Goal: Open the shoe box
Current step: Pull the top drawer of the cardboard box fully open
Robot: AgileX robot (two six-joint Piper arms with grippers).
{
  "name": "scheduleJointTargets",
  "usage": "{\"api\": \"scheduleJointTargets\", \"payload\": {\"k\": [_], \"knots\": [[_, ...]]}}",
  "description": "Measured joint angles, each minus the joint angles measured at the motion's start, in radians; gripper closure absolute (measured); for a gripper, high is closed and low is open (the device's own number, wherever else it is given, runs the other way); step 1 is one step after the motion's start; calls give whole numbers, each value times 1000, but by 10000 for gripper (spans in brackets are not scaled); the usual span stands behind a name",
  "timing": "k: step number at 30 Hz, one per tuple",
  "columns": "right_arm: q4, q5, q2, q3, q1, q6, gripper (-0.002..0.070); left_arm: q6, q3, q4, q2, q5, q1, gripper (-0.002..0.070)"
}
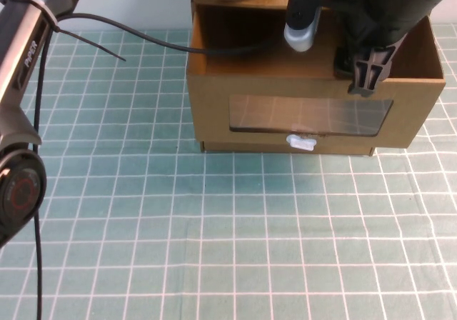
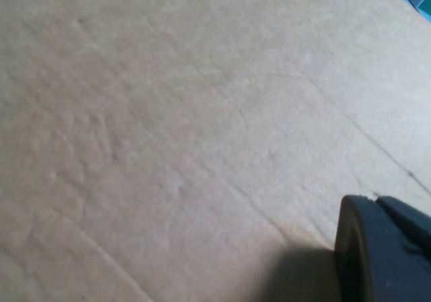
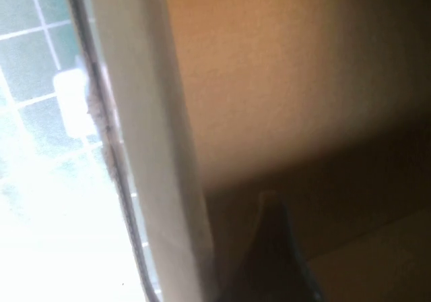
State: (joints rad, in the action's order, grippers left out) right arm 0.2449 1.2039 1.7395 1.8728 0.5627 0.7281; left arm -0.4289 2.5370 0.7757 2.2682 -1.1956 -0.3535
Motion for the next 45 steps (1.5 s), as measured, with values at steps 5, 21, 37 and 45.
{"api": "scheduleJointTargets", "payload": {"k": [5,21,37,45], "knots": [[-5,-6,-9,2,-3,6,199,0,0,0,0,0,0,680],[-232,51,-141,2,-3,79,196,2,0,-2,0,2,0,680],[-318,53,11,2,-3,89,303,5,0,-2,0,2,0,680],[-325,45,36,0,-5,90,630,5,0,-3,0,2,0,680]]}}
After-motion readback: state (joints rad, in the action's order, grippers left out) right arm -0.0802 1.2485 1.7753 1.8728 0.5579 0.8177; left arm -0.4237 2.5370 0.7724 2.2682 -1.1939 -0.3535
